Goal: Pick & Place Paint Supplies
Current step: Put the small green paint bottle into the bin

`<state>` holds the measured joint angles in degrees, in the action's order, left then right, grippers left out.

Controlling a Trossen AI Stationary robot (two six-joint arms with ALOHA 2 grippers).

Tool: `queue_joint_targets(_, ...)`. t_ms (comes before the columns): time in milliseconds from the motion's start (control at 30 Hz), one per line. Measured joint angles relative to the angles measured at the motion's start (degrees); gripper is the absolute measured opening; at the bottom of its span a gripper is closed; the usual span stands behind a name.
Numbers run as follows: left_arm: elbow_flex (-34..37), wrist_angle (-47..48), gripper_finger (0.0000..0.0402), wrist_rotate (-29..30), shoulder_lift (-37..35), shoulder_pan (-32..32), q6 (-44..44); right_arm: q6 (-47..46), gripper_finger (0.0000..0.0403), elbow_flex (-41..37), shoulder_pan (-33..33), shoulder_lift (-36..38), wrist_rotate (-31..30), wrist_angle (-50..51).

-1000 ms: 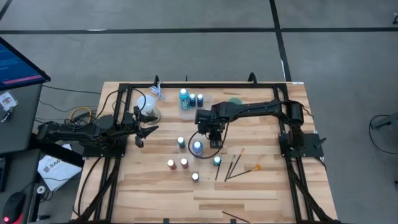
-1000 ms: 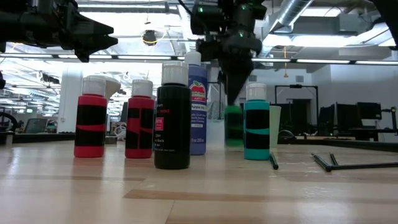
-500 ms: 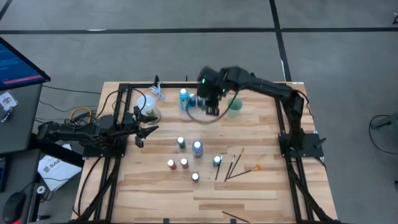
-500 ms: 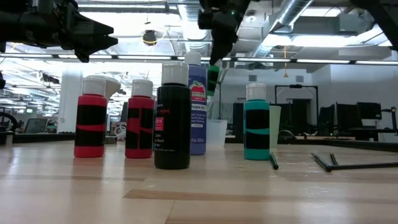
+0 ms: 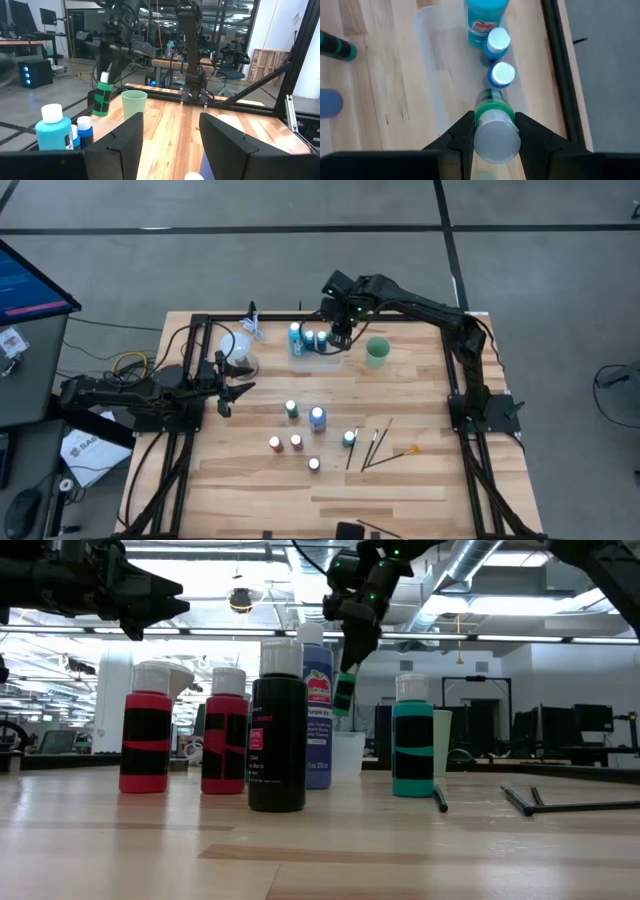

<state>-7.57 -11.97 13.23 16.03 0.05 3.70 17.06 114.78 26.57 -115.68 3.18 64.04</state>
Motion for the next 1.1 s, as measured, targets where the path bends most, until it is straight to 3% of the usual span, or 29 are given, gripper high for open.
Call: queue_joint_targets(1100,0.00,-0.05,0.0177,0.02,0.22,0.02,-0.26,-0.82,0.0110,-11.12,2.06,0.07,3.11,-10.85)
